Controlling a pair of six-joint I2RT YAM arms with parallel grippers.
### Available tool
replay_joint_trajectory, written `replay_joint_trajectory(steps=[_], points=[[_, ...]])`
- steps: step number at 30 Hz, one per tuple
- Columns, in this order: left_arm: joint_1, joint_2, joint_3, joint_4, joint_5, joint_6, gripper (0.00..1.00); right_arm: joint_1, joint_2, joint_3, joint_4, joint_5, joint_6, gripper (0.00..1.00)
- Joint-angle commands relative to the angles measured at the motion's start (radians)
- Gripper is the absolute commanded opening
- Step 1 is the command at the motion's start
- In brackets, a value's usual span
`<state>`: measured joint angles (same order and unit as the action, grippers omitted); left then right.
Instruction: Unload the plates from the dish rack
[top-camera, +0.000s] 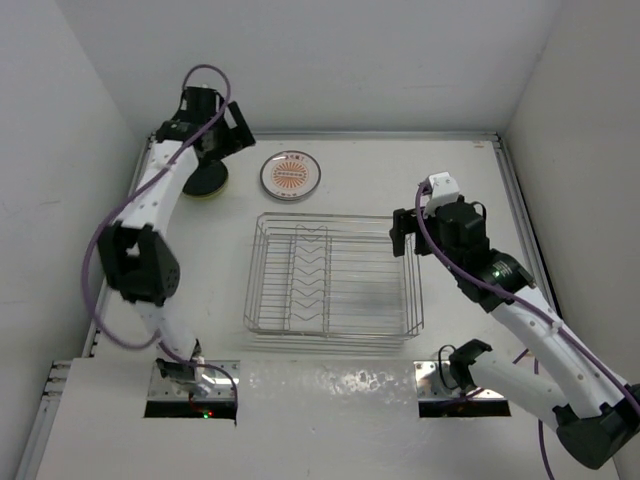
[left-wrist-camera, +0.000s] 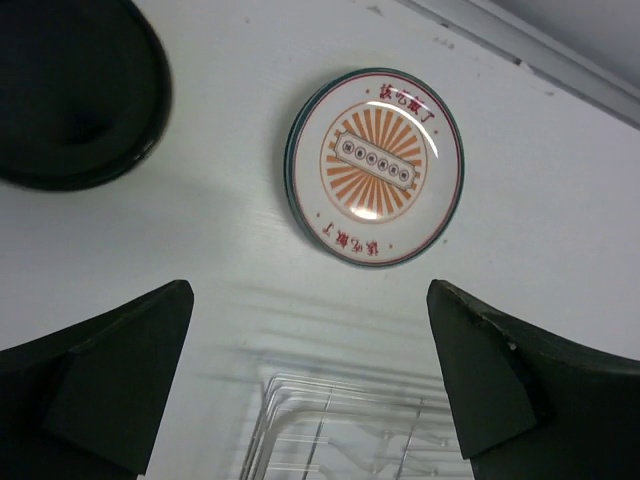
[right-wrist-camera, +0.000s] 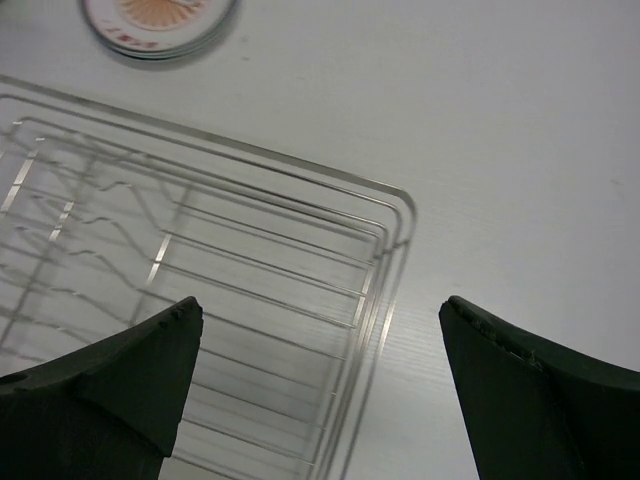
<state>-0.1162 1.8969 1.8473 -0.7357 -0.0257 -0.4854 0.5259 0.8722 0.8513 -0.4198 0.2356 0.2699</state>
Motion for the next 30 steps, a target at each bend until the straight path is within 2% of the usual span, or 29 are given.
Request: replay_joint_trajectory(steps=[1, 2, 5, 8, 13, 21, 30], points=[[-0.008, -0.359, -0.130, -0.042, -0.181, 0.120, 1.00, -0.004, -0.015, 0.045, -0.095, 0.229, 0.015, 0.99], [-0.008, -0.413, -0.231, -0.041, -0.215, 0.131, 1.00, -0.004, -0.022, 0.045, -0.108, 0.258, 0.015, 0.99], [-0.008, -0.617, -0.391, -0.021, -0.315, 0.151, 1.00, -0.004, -0.062, 0.043, -0.157, 0.356, 0.003, 0.99], [-0.007, -0.789, -0.625, 0.015, -0.347, 0.174, 1.00, -0.004, -0.116, 0.042, -0.209, 0.424, -0.008, 0.99], [-0.008, -1.060, -0.859, 0.085, -0.361, 0.174, 1.00, -0.004, -0.215, 0.038, -0.290, 0.496, -0.031, 0.99], [-0.008, -1.305, -1.003, 0.147, -0.375, 0.162, 1.00, -0.004, -0.325, 0.054, -0.385, 0.541, -0.046, 0.99], [-0.008, -1.397, -1.036, 0.168, -0.359, 0.153, 1.00, -0.004, -0.354, 0.034, -0.389, 0.492, -0.057, 0.99]])
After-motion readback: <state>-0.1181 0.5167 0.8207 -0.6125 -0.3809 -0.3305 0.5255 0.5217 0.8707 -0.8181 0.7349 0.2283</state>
